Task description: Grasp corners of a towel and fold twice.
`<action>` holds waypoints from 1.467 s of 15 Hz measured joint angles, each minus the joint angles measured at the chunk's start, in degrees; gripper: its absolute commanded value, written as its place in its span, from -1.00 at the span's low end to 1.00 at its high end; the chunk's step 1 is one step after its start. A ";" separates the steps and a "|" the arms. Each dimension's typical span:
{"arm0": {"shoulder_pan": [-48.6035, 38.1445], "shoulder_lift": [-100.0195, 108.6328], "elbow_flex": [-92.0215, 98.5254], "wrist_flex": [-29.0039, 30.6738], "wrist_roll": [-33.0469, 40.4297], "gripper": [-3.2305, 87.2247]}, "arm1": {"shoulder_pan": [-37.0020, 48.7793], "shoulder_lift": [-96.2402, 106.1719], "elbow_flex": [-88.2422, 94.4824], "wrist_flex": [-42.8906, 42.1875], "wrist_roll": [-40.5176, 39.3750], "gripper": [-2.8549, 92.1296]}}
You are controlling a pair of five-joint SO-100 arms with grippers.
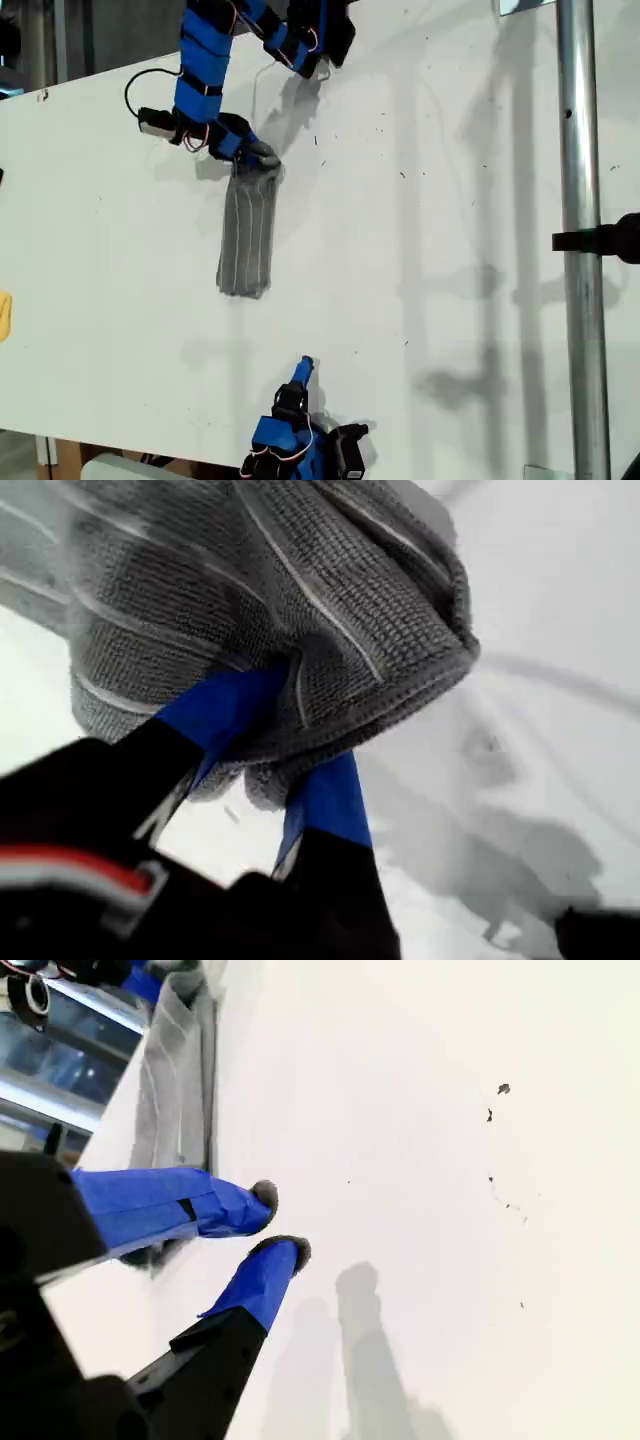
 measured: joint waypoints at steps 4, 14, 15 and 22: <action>0.00 0.00 0.00 0.00 0.00 -0.78 | -12.57 24.35 -2.20 30.85 9.23 -0.94; 0.00 0.00 0.00 2.99 -6.94 -0.75 | -15.12 -16.70 -35.24 -7.65 3.43 -0.52; 0.00 0.00 0.00 3.16 -8.70 -0.75 | -15.12 -14.06 -34.89 -9.49 2.37 -0.60; 0.09 0.00 0.35 4.13 -15.91 -0.73 | -16.52 43.51 10.02 -22.41 3.25 -0.95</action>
